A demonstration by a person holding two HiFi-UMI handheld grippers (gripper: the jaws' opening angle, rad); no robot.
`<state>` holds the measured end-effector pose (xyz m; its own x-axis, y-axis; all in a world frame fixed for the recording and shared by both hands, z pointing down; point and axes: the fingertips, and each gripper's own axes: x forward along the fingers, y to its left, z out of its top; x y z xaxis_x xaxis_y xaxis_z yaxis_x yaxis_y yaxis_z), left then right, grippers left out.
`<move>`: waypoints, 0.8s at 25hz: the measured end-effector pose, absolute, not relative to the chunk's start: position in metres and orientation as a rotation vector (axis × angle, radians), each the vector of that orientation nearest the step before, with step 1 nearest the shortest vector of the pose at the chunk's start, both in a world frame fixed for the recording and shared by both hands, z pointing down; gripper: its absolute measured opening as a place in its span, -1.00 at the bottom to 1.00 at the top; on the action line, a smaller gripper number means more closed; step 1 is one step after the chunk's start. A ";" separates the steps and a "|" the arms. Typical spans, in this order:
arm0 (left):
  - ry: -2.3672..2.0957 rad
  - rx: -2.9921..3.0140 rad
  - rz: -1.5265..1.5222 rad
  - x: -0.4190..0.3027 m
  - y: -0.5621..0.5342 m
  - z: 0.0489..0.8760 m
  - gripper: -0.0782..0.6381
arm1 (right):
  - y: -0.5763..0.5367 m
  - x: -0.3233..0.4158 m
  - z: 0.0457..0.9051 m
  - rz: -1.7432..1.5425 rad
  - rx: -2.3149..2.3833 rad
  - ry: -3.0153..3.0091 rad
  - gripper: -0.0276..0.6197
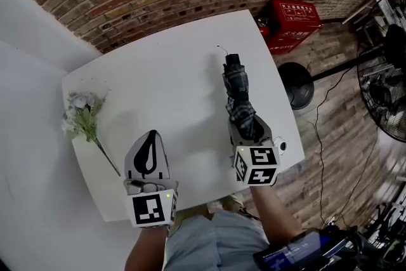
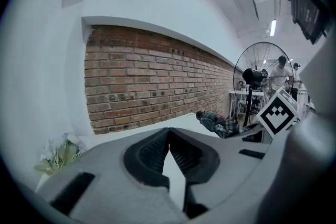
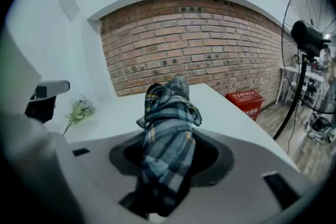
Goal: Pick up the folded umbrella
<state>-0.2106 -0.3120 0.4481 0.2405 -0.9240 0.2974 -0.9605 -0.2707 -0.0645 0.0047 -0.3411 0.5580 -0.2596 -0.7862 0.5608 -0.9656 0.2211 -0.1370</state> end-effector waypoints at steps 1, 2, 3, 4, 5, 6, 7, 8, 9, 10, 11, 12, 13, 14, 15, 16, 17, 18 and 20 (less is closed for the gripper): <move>-1.814 2.371 0.418 -0.209 -0.311 0.445 -0.76 | -0.341 0.005 0.555 0.658 1.628 -2.136 -0.31; -1.817 2.376 0.415 -0.208 -0.310 0.443 -0.76 | -0.341 0.006 0.551 0.653 1.634 -2.144 -0.31; -1.820 2.380 0.413 -0.207 -0.309 0.440 -0.76 | -0.340 0.007 0.547 0.646 1.641 -2.154 -0.31; -1.824 2.385 0.410 -0.206 -0.308 0.438 -0.76 | -0.340 0.008 0.543 0.638 1.649 -2.166 -0.31; -1.827 2.390 0.409 -0.204 -0.307 0.435 -0.76 | -0.340 0.009 0.538 0.628 1.656 -2.179 -0.31; -1.829 2.394 0.409 -0.202 -0.306 0.433 -0.76 | -0.341 0.010 0.533 0.619 1.661 -2.192 -0.31; -1.832 2.396 0.408 -0.201 -0.305 0.431 -0.76 | -0.341 0.010 0.528 0.610 1.665 -2.204 -0.31; -1.835 2.399 0.407 -0.199 -0.304 0.428 -0.76 | -0.341 0.011 0.523 0.603 1.668 -2.216 -0.31; -1.838 2.403 0.405 -0.197 -0.303 0.426 -0.76 | -0.341 0.012 0.517 0.595 1.671 -2.227 -0.31; -1.841 2.407 0.402 -0.194 -0.302 0.423 -0.76 | -0.341 0.013 0.512 0.586 1.674 -2.237 -0.31; -1.844 2.412 0.398 -0.192 -0.301 0.420 -0.76 | -0.341 0.015 0.507 0.577 1.678 -2.246 -0.31; -1.849 2.419 0.393 -0.190 -0.301 0.417 -0.76 | -0.341 0.016 0.502 0.566 1.683 -2.256 -0.31; -1.855 2.428 0.388 -0.188 -0.301 0.413 -0.76 | -0.341 0.017 0.497 0.554 1.689 -2.266 -0.31; -1.862 2.435 0.382 -0.186 -0.300 0.409 -0.76 | -0.341 0.019 0.492 0.542 1.694 -2.275 -0.31; -1.868 2.441 0.378 -0.185 -0.300 0.406 -0.76 | -0.340 0.020 0.487 0.531 1.699 -2.284 -0.31; -1.874 2.445 0.374 -0.184 -0.298 0.402 -0.76 | -0.339 0.022 0.482 0.521 1.703 -2.292 -0.31; -1.879 2.448 0.370 -0.182 -0.297 0.399 -0.76 | -0.338 0.023 0.477 0.513 1.707 -2.299 -0.31; -1.883 2.451 0.366 -0.180 -0.295 0.396 -0.76 | -0.338 0.025 0.471 0.504 1.711 -2.307 -0.31; -1.891 2.459 0.358 -0.176 -0.293 0.389 -0.76 | -0.337 0.028 0.460 0.484 1.721 -2.325 -0.31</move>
